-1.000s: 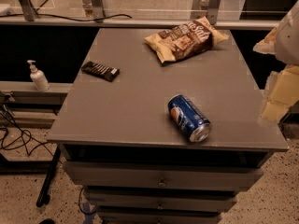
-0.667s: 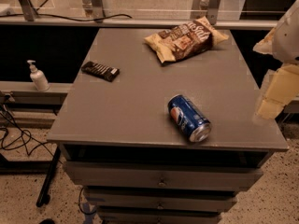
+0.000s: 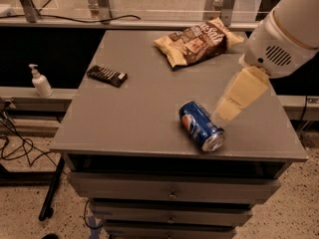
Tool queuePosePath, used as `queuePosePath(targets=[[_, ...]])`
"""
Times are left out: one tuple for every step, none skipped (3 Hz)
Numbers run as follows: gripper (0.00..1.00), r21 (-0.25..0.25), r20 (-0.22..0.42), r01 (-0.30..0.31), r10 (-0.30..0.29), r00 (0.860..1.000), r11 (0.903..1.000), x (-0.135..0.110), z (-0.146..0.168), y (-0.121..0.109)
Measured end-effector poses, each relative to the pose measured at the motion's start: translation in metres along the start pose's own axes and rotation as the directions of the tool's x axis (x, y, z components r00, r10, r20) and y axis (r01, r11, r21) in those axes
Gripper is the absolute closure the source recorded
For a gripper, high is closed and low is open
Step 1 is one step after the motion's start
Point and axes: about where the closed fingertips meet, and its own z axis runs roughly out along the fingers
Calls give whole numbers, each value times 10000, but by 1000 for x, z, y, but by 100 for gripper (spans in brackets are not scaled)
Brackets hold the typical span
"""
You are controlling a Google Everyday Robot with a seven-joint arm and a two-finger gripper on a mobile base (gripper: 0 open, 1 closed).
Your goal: Place pepsi can upright
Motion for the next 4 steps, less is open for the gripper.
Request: queuePosePath(targets=[[0,-31,73,-1006,1006,9949,9949,-27,22,19],[0,312,-689,-1682,1700,9830,9853,-37,56,39],[0,794,-1607,-2129,2232,9614,9739,-27,87,51],[0,1148,-2286,-2337,2546,9396,9655,-14,110,57]])
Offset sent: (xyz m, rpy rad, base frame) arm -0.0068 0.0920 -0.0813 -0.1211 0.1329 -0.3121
